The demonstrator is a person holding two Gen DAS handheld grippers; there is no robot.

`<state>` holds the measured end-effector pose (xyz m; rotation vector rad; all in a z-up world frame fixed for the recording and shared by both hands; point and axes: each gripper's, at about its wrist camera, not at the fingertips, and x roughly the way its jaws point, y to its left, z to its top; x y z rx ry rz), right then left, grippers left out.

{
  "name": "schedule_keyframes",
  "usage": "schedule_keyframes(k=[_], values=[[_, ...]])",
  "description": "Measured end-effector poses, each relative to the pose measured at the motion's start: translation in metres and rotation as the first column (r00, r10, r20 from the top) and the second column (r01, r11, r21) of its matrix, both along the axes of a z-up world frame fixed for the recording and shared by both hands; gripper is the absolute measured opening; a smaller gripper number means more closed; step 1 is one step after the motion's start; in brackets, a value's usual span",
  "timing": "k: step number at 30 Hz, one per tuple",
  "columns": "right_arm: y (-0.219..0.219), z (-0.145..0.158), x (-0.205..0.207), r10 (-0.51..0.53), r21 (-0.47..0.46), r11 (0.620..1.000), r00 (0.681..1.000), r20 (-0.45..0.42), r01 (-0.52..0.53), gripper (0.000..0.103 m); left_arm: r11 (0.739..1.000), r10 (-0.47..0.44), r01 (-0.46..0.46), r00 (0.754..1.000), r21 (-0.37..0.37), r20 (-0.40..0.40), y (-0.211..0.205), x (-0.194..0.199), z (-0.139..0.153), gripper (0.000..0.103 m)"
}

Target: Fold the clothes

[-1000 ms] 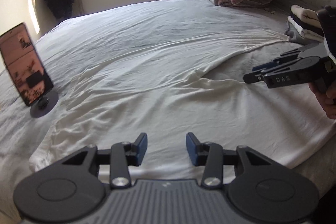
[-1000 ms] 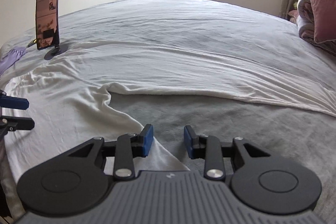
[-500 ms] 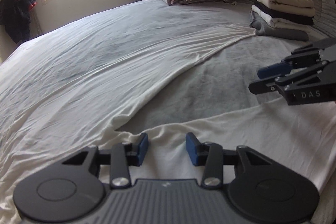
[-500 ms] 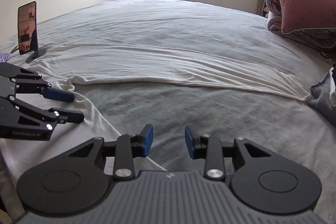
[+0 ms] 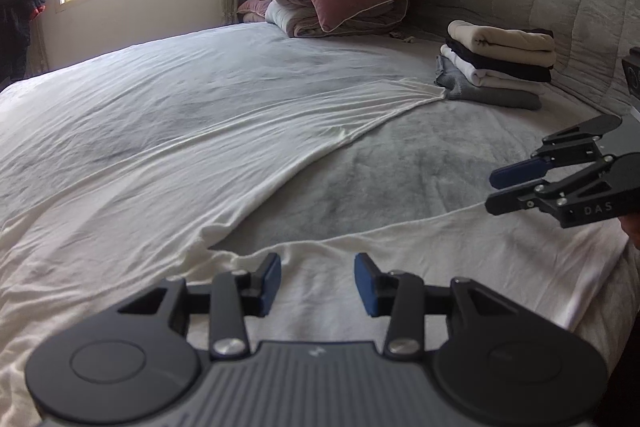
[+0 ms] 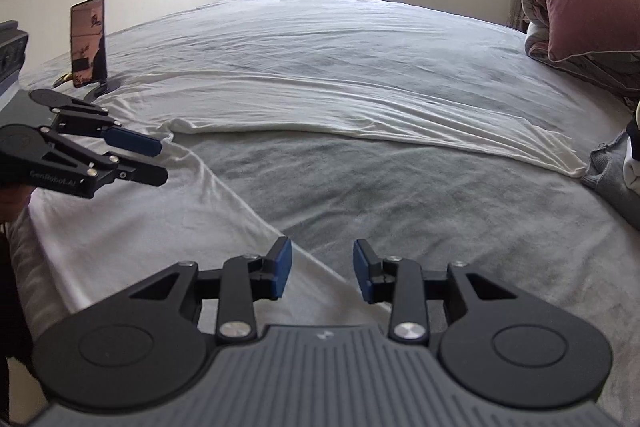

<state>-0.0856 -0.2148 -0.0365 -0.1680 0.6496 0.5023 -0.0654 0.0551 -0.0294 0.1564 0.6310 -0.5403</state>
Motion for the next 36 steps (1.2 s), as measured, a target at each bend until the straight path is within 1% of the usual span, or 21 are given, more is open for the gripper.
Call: schedule_keyframes(k=[2, 4, 5, 7, 9, 11, 13, 14, 16, 19, 22, 24, 26, 31, 36], values=[[0.002, 0.004, -0.02, 0.071, 0.005, 0.997, 0.997, 0.009, -0.071, 0.036, 0.999, 0.003, -0.003, 1.0, -0.034, -0.005, 0.012, -0.008, 0.001, 0.041], [0.005, 0.007, -0.039, 0.145, 0.015, 0.989, 0.989, 0.015, -0.145, 0.036, 0.997, -0.02, 0.019, 1.0, -0.076, -0.014, 0.026, -0.019, 0.004, 0.031], [0.008, 0.008, -0.048, 0.176, 0.031, 0.984, 0.984, 0.01, -0.176, 0.036, 0.996, -0.044, 0.043, 0.999, -0.082, -0.01, 0.031, -0.025, 0.006, 0.022], [0.015, 0.008, -0.059, 0.245, 0.06, 0.968, 0.97, -0.006, -0.244, 0.036, 0.992, -0.107, 0.107, 0.994, -0.069, 0.009, 0.035, -0.038, 0.011, 0.021], [0.022, 0.007, -0.069, 0.317, 0.089, 0.945, 0.948, -0.024, -0.314, 0.036, 0.984, -0.166, 0.167, 0.986, -0.064, 0.021, 0.039, -0.05, 0.015, 0.021], [0.032, 0.006, -0.075, 0.369, 0.096, 0.926, 0.929, -0.035, -0.364, 0.036, 0.97, -0.225, 0.225, 0.974, -0.09, 0.007, 0.042, -0.062, 0.018, 0.021], [0.047, 0.004, -0.078, 0.414, 0.091, 0.908, 0.909, -0.049, -0.409, 0.035, 0.956, -0.278, 0.274, 0.96, -0.107, -0.026, 0.043, -0.07, 0.016, 0.021], [0.054, 0.004, -0.079, 0.436, 0.085, 0.898, 0.898, -0.053, -0.431, 0.034, 0.95, -0.3, 0.294, 0.953, -0.109, -0.041, 0.043, -0.073, 0.015, 0.021], [0.067, 0.002, -0.08, 0.471, 0.072, 0.882, 0.88, -0.061, -0.466, 0.033, 0.942, -0.331, 0.326, 0.942, -0.082, -0.053, 0.043, -0.082, 0.011, 0.021], [0.083, -0.001, -0.077, 0.496, 0.051, 0.868, 0.865, -0.073, -0.493, 0.032, 0.942, -0.333, 0.329, 0.941, -0.067, -0.063, 0.045, -0.088, 0.005, 0.022], [0.094, -0.001, -0.071, 0.502, 0.036, 0.865, 0.862, -0.073, -0.501, 0.032, 0.95, -0.311, 0.308, 0.948, -0.055, -0.068, 0.052, -0.089, 0.001, 0.023], [0.101, 0.001, -0.067, 0.506, 0.031, 0.863, 0.86, -0.07, -0.505, 0.032, 0.954, -0.297, 0.293, 0.952, -0.063, -0.068, 0.059, -0.089, 0.001, 0.023], [0.107, 0.003, -0.065, 0.514, 0.026, 0.858, 0.855, -0.069, -0.513, 0.029, 0.956, -0.29, 0.285, 0.955, -0.072, -0.067, 0.065, -0.09, 0.002, 0.023], [0.119, 0.005, -0.062, 0.545, 0.018, 0.838, 0.836, -0.068, -0.545, 0.027, 0.958, -0.284, 0.279, 0.956, -0.068, -0.069, 0.077, -0.092, 0.002, 0.023], [0.128, 0.003, -0.061, 0.572, 0.0, 0.819, 0.817, -0.073, -0.573, 0.026, 0.96, -0.28, 0.277, 0.957, -0.043, -0.078, 0.084, -0.093, -0.002, 0.023]])
